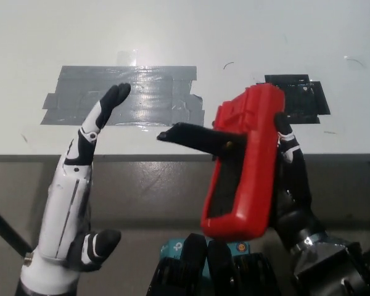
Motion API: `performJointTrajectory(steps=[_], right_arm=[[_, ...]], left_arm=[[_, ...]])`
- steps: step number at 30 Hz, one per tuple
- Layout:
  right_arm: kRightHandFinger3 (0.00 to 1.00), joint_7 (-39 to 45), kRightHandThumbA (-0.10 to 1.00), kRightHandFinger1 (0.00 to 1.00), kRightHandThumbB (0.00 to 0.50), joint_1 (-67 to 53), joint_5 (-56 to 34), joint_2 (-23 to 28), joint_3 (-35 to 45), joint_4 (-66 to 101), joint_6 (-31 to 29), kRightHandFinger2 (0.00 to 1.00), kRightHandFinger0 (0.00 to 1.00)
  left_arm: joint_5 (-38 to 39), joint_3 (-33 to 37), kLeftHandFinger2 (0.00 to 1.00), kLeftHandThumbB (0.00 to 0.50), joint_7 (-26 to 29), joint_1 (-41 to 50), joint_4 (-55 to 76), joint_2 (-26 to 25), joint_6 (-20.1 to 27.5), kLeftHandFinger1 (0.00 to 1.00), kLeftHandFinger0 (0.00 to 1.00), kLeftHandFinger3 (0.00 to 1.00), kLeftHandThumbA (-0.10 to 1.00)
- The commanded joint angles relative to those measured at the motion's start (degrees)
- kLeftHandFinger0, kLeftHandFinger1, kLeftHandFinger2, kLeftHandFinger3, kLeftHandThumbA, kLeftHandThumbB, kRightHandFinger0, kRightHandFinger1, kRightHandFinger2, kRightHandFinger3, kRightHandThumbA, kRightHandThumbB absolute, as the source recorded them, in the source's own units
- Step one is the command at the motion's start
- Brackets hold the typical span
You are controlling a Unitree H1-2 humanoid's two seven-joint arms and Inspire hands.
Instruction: The robot first picks the multimeter with right hand and then unfolds the black stand on the back of it using left hand
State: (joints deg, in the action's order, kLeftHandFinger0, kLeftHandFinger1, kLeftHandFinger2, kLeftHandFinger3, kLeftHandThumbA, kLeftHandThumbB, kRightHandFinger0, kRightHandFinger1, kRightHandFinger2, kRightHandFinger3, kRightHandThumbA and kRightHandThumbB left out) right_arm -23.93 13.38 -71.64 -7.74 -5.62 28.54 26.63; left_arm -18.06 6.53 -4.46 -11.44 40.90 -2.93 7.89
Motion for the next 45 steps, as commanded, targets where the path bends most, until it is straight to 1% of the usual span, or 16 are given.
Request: performJointTrajectory(steps=[1,5,7,9,12,15,17,20,22,25,30,36,40,42,43,45], right_arm=[[0.09,9.1,-0.10,0.00,0.179,3.4,-12.9,0.0,-3.2,8.3,0.2,0.10,0.00],[0.07,8.4,-0.10,0.00,0.174,3.2,-14.0,1.4,-3.4,9.8,-0.7,0.06,0.00],[0.09,8.3,-0.10,0.00,0.176,3.0,-14.7,2.2,-3.3,10.5,-1.2,0.07,0.00],[0.09,7.5,-0.10,0.00,0.182,3.1,-15.2,3.0,-3.1,11.1,-1.9,0.07,0.00],[0.07,7.3,-0.10,0.00,0.179,3.7,-15.5,4.1,-2.8,11.5,-2.4,0.06,0.00],[0.11,7.0,-0.10,0.00,0.193,4.0,-14.7,4.5,-2.6,11.8,-3.0,0.08,0.00],[0.11,6.6,-0.10,0.00,0.198,4.1,-13.7,4.6,-2.5,12.0,-3.3,0.01,0.00],[0.09,4.8,-0.09,0.00,0.211,4.7,-13.3,4.8,-2.1,12.5,-3.6,0.00,0.00],[0.08,4.5,-0.10,0.00,0.200,4.8,-13.4,4.4,-2.0,12.4,-4.0,0.00,0.00],[0.05,4.6,-0.10,0.00,0.178,5.1,-14.6,3.6,-1.9,11.8,-4.9,0.00,0.00],[0.03,4.8,-0.10,0.00,0.160,5.4,-15.0,3.4,-1.7,11.7,-5.5,0.00,0.00],[0.02,4.1,-0.10,0.00,0.138,5.9,-14.6,3.0,-1.5,11.8,-6.6,0.01,0.00],[0.10,4.5,-0.10,0.00,0.111,6.0,-13.1,3.4,-1.7,11.8,-6.5,0.00,0.00],[0.05,2.4,-0.10,0.00,0.131,5.7,-13.2,2.4,-1.7,11.8,-7.1,0.00,0.00],[0.03,2.8,-0.10,0.00,0.117,5.7,-12.6,1.8,-1.8,11.8,-7.4,0.00,0.00],[0.04,3.1,-0.10,0.00,0.111,5.7,-12.7,1.7,-1.9,11.7,-7.4,0.00,0.00]], left_arm=[[2.0,1.0,1.00,0.253,-0.9,-3.6,4.0,1.5,-1.0,1.00,1.00,1.00,1.00],[2.0,1.7,1.00,0.284,-0.3,-3.4,3.6,2.6,-0.5,1.00,1.00,1.00,1.00],[0.8,1.8,1.00,0.326,0.0,-3.0,3.2,3.3,-0.1,1.00,1.00,1.00,1.00],[0.1,2.1,1.00,0.329,0.4,-3.0,2.8,4.4,0.2,1.00,1.00,1.00,1.00],[1.1,2.8,1.00,0.312,0.2,-2.4,2.3,4.9,1.1,1.00,1.00,1.00,1.00],[0.4,3.4,1.00,0.297,0.0,-1.4,2.0,5.1,2.0,1.00,1.00,1.00,1.00],[-0.4,3.6,1.00,0.294,0.6,-1.1,1.3,5.5,4.0,1.00,1.00,1.00,1.00],[-1.9,4.2,1.00,0.282,1.4,-0.7,1.2,6.4,6.9,1.00,1.00,1.00,1.00],[-2.1,4.3,1.00,0.273,1.6,-0.6,1.0,6.1,9.2,1.00,1.00,1.00,1.00],[-1.5,5.1,1.00,0.320,0.8,-1.0,2.3,6.1,10.8,1.00,1.00,1.00,1.00],[0.1,6.8,1.00,0.278,-0.9,0.1,3.8,5.1,10.7,1.00,1.00,1.00,1.00],[2.6,8.6,0.96,0.350,-0.8,0.2,4.3,5.2,10.9,1.00,1.00,1.00,1.00],[5.1,10.9,0.93,0.394,-2.2,0.5,5.4,4.7,8.3,1.00,1.00,1.00,1.00],[5.7,11.9,0.91,0.416,-2.8,1.1,6.0,4.8,7.1,0.94,1.00,1.00,1.00],[5.9,12.4,0.87,0.425,-2.6,1.6,5.6,5.0,7.8,0.88,1.00,1.00,1.00],[5.2,13.0,0.83,0.407,-2.5,2.0,4.8,5.0,9.1,0.83,1.00,1.00,1.00]])
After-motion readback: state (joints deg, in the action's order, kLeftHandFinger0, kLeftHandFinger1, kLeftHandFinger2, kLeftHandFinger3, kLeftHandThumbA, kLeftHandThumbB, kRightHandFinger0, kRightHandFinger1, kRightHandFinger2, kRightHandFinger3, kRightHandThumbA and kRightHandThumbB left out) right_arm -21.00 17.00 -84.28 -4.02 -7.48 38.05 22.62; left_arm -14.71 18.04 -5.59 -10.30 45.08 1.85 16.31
